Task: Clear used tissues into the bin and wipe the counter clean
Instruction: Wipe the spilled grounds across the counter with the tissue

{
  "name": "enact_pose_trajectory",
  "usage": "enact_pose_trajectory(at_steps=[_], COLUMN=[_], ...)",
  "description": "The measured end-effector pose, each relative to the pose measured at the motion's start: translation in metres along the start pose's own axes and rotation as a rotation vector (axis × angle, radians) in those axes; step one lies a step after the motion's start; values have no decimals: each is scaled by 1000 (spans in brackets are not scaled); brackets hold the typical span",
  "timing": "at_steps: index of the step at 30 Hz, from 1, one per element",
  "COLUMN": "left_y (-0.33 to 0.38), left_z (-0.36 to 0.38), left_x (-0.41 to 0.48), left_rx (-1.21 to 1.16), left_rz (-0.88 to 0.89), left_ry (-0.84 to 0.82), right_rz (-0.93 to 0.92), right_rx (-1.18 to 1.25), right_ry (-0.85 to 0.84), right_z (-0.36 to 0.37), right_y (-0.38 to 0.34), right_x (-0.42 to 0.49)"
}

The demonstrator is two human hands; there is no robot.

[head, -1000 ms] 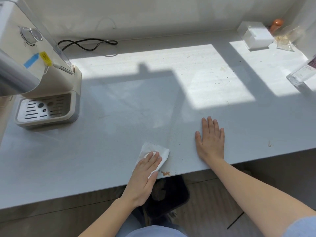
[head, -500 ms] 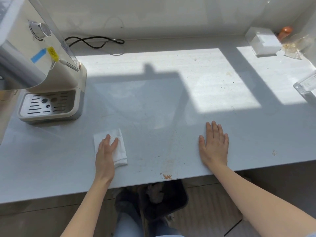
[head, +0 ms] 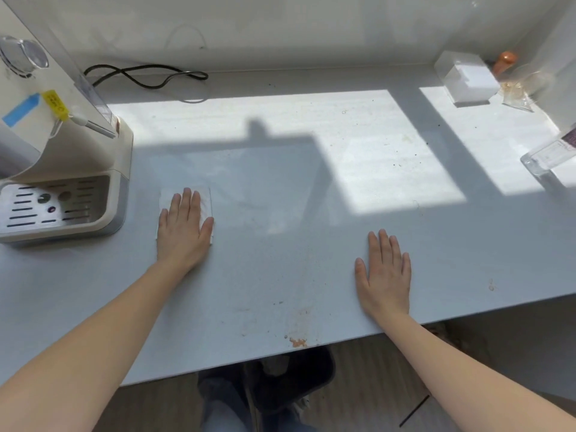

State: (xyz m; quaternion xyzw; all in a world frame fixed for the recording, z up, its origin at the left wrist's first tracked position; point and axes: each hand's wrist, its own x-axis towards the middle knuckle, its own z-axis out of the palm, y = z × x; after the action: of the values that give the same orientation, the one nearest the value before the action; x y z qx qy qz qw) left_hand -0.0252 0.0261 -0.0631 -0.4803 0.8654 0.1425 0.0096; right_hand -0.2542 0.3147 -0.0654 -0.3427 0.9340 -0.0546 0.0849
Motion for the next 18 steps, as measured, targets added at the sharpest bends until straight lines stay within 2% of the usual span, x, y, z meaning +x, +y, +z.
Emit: enact_pose_trajectory(at_steps=[5, 11, 15, 18], left_y=[9, 30, 34, 39], left_z=[0, 13, 22, 29], left_x=[-2, -67, -129, -169], left_rx=[48, 80, 60, 14], left_rz=[278, 564, 622, 543], left_ry=[-121, -233, -246, -222], right_rz=[-1, 5, 0, -2], right_rx=[-4, -8, -2, -5], right_ry=[-6, -21, -21, -9], right_z=[1, -3, -3, -2], right_y=[0, -1, -2, -1], right_x=[0, -1, -1, -1])
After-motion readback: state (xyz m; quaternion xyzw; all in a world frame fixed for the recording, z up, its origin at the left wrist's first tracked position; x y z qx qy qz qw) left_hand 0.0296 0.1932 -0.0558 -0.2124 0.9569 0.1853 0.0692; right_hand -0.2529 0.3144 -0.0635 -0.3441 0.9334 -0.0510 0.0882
